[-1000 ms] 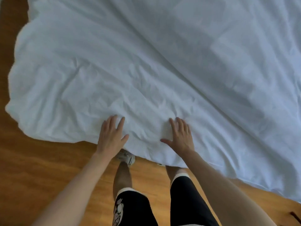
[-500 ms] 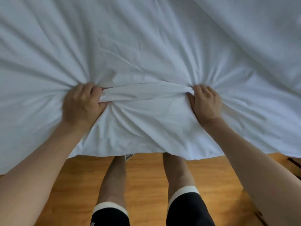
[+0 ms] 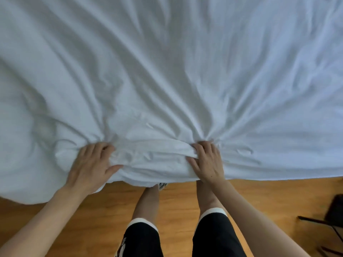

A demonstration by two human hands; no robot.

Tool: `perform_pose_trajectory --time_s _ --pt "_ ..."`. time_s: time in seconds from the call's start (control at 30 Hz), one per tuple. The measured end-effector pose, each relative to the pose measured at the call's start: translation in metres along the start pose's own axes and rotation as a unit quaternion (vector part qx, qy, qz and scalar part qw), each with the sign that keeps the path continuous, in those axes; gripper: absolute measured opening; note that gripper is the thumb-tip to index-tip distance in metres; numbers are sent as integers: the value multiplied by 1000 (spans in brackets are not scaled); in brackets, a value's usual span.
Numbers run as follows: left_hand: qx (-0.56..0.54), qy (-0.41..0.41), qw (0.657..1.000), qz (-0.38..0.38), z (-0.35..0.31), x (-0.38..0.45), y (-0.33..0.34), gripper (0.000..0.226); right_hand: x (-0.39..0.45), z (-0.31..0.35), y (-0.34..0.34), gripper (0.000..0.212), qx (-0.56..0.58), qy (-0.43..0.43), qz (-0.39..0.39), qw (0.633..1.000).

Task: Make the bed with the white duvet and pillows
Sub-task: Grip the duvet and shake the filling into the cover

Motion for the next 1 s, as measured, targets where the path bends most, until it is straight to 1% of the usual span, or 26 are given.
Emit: perform_pose_trajectory --time_s 0.07,0.13,0.2,0.27,0.3,0.33,0.37,0.4,0.43,0.47,0.5,0.53,0.57,0.6,0.63,0.67,0.73,0.77,0.8,0.87,0.93,1.0 --pt "-46 -32 997 -61 9 5 -23 68 10 12 -16 55 36 -26 -40 998" --pt "-76 -89 984 -136 31 2 -46 52 17 37 -36 55 32 -86 -105 990" --pt "-84 -167 963 -197 64 -12 -56 40 20 76 -44 52 19 -177 -142 974" --pt "-115 -268 927 -235 109 -36 -48 34 14 121 -36 48 18 -282 -136 949" --pt "-136 -317 908 -238 132 -50 -38 35 8 144 -28 46 18 -333 -124 934" --pt "-155 -358 893 -224 153 -62 -25 38 0 166 -17 43 18 -381 -107 918" --pt "-166 -389 885 -196 168 -71 -11 43 -7 183 -2 39 11 -424 -87 901" --pt "-166 -408 884 -157 179 -78 3 50 -13 197 17 38 -10 -455 -61 888" --pt "-160 -415 888 -114 184 -82 15 61 -14 204 39 44 -49 -464 -30 884" --pt "-160 -419 890 -75 185 -84 26 75 -10 204 61 58 -103 -448 8 888" --pt "-166 -432 885 -47 184 -85 34 89 0 199 81 76 -158 -411 51 896" --pt "-181 -449 874 -37 185 -85 39 100 10 192 94 91 -192 -371 82 905" --pt "-196 -466 862 -36 187 -84 43 107 18 188 99 99 -209 -341 95 912" --pt "-199 -475 856 -45 191 -81 45 109 23 187 99 99 -218 -325 92 916" --pt "-180 -475 859 -60 195 -77 42 108 27 191 97 92 -217 -318 74 920" --pt "-150 -469 867 -81 200 -73 38 104 31 196 92 79 -208 -317 43 924" --pt "-102 -463 873 -114 207 -71 37 89 36 205 86 47 -190 -325 -7 926" --pt "-92 -460 874 -128 209 -72 39 79 39 207 87 36 -187 -327 -12 926" --pt "-85 -457 873 -149 210 -74 41 69 42 209 88 30 -182 -326 -10 928" --pt "-85 -446 872 -182 213 -75 43 53 47 213 87 27 -167 -329 -11 929" --pt "-91 -417 884 -188 216 -70 44 45 48 218 87 26 -158 -343 0 926" --pt "-78 -385 903 -176 221 -65 40 42 46 224 82 17 -139 -357 6 924"
Point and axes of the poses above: each hand's wrist, its own x-axis towards the middle knuckle, its own y-axis out of the palm, z = x × y, the point moved 9 cm from there along x, towards the middle knuckle, and after that the axes turned 8 degrees about z, right-handed, at the moved point
